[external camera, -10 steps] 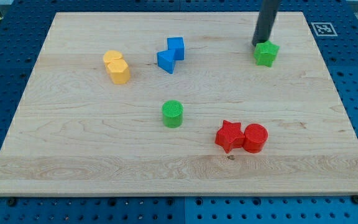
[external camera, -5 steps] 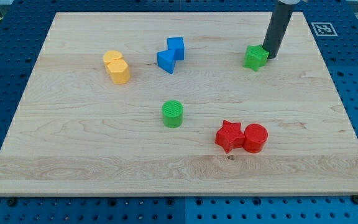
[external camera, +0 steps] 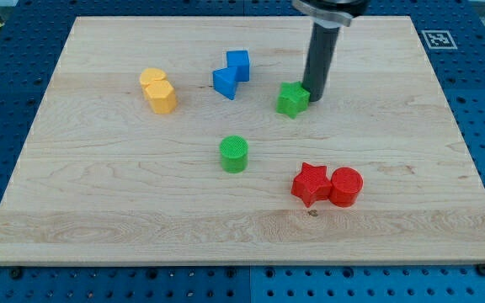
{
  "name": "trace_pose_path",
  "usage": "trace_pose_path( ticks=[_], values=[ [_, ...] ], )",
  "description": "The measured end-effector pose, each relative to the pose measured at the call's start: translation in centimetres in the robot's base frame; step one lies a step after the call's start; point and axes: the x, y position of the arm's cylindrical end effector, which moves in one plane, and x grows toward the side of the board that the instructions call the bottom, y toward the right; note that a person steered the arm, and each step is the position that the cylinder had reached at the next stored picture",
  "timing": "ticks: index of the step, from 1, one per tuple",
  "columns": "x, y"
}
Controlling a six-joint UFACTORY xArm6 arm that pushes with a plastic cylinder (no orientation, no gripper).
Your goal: Push the green star into the green circle
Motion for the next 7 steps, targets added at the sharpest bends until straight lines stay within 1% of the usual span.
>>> trace_pose_path(
  ticks=[1, 5, 6, 7],
  values=[
    [0.5, -2.8],
    [5.4, -13.3],
    [5.6, -13.5],
    [5.7, -12.5]
  ],
)
